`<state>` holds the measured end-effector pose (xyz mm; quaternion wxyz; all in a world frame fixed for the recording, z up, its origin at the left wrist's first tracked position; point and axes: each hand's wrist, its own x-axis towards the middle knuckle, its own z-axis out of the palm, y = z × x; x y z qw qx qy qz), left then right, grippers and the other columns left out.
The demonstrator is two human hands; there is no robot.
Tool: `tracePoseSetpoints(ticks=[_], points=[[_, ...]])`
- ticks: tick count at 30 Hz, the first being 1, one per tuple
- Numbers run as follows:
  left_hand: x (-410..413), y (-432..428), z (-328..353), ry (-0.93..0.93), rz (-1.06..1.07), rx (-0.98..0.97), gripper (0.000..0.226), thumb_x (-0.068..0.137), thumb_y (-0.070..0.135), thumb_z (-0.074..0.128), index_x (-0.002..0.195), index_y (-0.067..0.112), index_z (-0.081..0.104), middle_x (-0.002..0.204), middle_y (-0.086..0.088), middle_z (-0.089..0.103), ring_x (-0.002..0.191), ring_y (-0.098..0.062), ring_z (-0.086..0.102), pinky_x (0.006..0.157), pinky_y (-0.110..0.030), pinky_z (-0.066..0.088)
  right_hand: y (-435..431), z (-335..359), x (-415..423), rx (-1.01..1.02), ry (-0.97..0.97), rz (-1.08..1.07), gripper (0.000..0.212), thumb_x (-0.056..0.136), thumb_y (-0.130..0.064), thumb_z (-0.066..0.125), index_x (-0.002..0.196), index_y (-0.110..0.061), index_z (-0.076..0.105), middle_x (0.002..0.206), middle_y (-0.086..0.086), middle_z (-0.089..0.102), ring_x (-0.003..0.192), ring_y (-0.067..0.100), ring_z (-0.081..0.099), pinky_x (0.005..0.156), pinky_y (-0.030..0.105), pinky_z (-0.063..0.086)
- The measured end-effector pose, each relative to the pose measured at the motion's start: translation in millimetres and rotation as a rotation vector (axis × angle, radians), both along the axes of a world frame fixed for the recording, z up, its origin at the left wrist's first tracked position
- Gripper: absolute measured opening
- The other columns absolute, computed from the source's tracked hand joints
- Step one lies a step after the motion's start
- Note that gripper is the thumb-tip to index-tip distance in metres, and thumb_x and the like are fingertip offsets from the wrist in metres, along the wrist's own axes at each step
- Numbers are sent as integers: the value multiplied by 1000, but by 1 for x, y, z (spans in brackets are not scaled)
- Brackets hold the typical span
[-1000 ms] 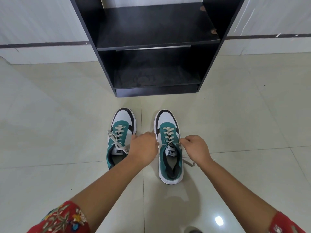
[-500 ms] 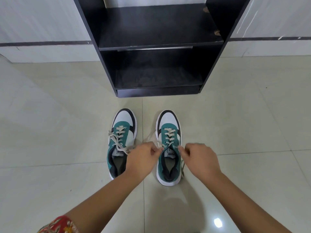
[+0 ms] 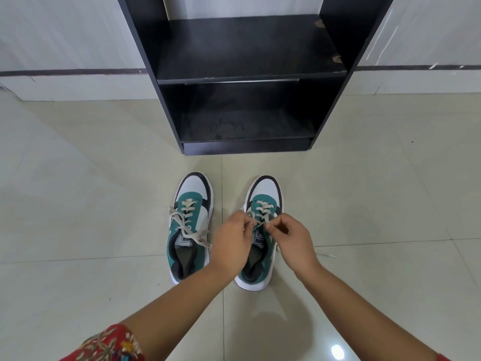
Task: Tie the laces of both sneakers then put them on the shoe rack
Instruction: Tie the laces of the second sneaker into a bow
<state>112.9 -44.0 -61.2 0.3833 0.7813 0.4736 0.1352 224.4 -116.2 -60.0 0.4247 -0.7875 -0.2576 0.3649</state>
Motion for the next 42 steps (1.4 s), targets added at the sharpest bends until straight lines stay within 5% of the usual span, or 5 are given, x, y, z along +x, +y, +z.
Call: tracePoseSetpoints(ticks=[14, 24, 33, 38, 42], points=[[2, 2, -3, -244, 25, -346, 24, 97, 12, 43, 77, 25, 43, 117, -6, 66, 110, -20, 63, 94, -50, 51, 5, 6, 9, 55, 442, -164, 23, 82, 2, 61, 64, -12, 57, 82, 17, 61, 82, 26, 57, 90, 44, 48], [-3, 10, 13, -362, 0, -305, 21, 99, 19, 41, 99, 5, 57, 101, 9, 64, 89, 18, 56, 77, 2, 38, 4, 19, 13, 54, 318, -23, 17, 93, -16, 51, 80, -13, 62, 81, -3, 66, 78, 9, 59, 75, 20, 44], [19, 41, 84, -578, -155, -154, 24, 101, 15, 35, 97, 13, 58, 112, 3, 68, 108, -6, 60, 93, -15, 45, 29, 89, 32, 194, 77, 279, 25, 97, -21, 45, 86, -4, 62, 68, -6, 63, 70, 8, 60, 87, 39, 51], [25, 53, 87, -399, -51, -121, 34, 100, 36, 33, 126, 22, 50, 119, 16, 57, 113, -3, 52, 91, -13, 39, 36, 108, 32, 299, 63, 268, 21, 97, -22, 46, 107, -14, 63, 91, -6, 69, 88, 6, 64, 87, 25, 50], [17, 48, 52, -129, 138, -387, 55, 97, 47, 34, 144, 18, 31, 145, -3, 44, 133, -23, 40, 107, -36, 30, 34, 71, 41, -74, 1, 238, 52, 96, -40, 44, 143, -20, 35, 142, 3, 49, 129, 20, 46, 100, 32, 39]])
